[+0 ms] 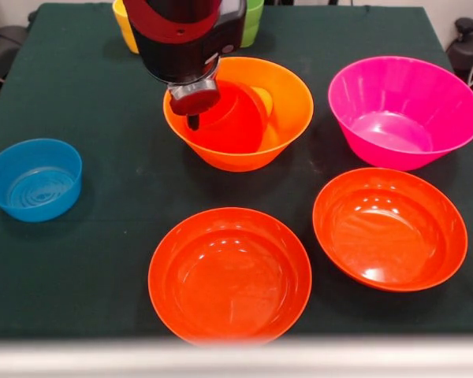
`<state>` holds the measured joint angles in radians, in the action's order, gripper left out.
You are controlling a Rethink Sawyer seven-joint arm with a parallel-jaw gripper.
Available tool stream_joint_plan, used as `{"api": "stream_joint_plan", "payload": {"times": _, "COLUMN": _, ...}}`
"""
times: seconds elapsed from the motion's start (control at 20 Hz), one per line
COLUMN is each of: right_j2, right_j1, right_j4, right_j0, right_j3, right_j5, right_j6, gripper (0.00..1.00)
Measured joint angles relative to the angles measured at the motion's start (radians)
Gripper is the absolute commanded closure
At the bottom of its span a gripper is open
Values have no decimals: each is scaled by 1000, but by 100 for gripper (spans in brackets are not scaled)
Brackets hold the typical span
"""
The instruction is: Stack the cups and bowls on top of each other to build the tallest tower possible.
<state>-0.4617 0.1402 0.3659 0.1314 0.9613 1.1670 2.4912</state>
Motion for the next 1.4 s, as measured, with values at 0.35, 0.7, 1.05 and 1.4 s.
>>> {"api": "stream_joint_plan", "payload": {"times": 0.35, "right_j2": -26, "right_j1": -4, "right_j4": 0, "right_j0": -22, "right_j3": 0, "right_j5": 27, "right_j6": 0, "gripper": 0}}
{"api": "stream_joint_plan", "payload": {"times": 0.7, "right_j2": -34, "right_j1": -16, "right_j4": 8, "right_j0": -27, "right_j3": -13, "right_j5": 27, "right_j6": 0, "gripper": 0}}
{"api": "stream_joint_plan", "payload": {"times": 1.05, "right_j2": -41, "right_j1": -52, "right_j4": 29, "right_j0": -18, "right_j3": -73, "right_j5": 58, "right_j6": 0, "gripper": 0}}
{"api": "stream_joint_plan", "payload": {"times": 1.4, "right_j2": -45, "right_j1": -97, "right_j4": 70, "right_j0": -13, "right_j3": -142, "right_j5": 113, "right_j6": 9, "gripper": 0}}
